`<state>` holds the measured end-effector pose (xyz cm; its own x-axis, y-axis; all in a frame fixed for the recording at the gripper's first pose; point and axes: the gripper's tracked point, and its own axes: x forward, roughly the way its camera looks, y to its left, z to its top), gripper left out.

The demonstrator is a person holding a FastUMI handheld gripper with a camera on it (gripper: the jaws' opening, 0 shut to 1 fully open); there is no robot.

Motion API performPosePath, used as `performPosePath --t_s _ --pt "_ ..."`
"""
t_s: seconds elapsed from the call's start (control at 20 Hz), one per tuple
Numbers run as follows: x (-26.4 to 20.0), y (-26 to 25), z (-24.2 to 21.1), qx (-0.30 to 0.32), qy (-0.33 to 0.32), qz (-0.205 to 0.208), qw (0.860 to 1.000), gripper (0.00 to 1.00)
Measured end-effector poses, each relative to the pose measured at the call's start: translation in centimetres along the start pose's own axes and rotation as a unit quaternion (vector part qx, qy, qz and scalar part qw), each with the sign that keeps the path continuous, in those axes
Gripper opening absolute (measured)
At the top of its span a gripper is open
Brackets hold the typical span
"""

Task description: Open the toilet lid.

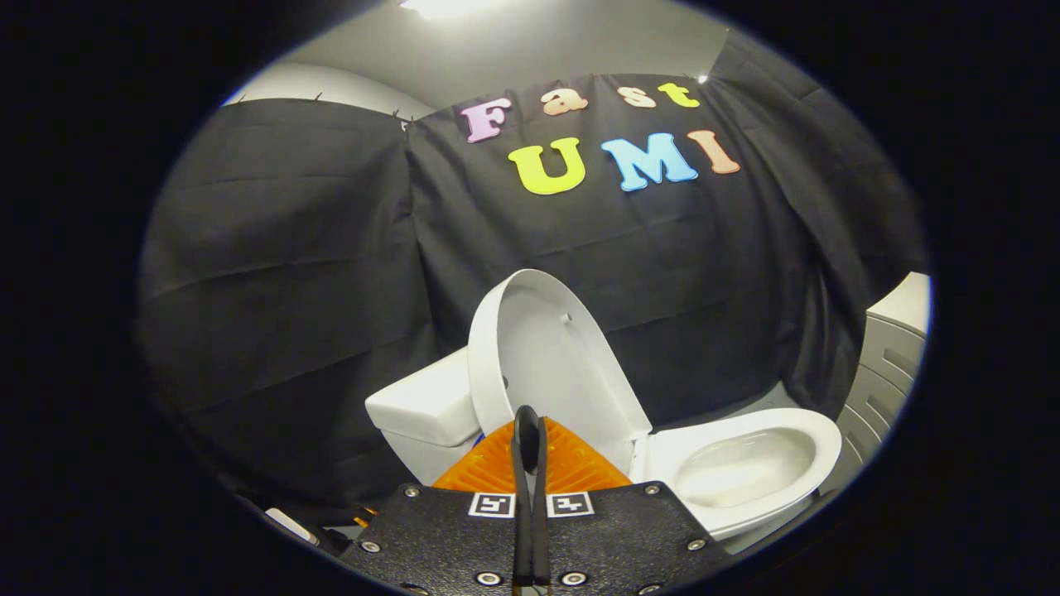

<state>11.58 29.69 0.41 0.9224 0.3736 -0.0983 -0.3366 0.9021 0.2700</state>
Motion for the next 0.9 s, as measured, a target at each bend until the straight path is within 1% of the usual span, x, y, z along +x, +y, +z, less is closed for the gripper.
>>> performPosePath --t_s 0.1,0.15,0.2,0.25,0.3,0.35,0.45,0.5,0.6,0.75,0.9 --pt "0.0 -0.1 0.4 -0.005 -0.005 -0.001 1.000 0.00" --pt "-0.1 0.2 0.4 0.001 -0.002 0.011 1.000 0.00" --pt "0.0 0.4 0.2 0.011 -0.001 0.017 1.000 0.04" --pt "-0.2 0.2 0.2 0.031 -0.002 0.022 0.999 0.20" --pt "-0.4 -0.2 0.5 0.051 -0.008 0.021 0.998 0.25" --pt "-0.8 -1.0 1.1 0.065 -0.020 0.014 0.998 0.40" --pt "-1.3 -1.6 1.9 0.076 -0.032 0.005 0.997 0.89" --pt "-1.4 -1.7 1.9 0.075 -0.032 0.003 0.997 0.96" --pt "-2.0 -1.5 2.8 0.063 -0.035 0.007 0.997 0.96" --pt "-3.9 -2.7 5.8 0.042 -0.063 -0.002 0.997 0.96" --pt "-5.9 -5.4 8.3 0.032 -0.093 -0.034 0.995 0.95"
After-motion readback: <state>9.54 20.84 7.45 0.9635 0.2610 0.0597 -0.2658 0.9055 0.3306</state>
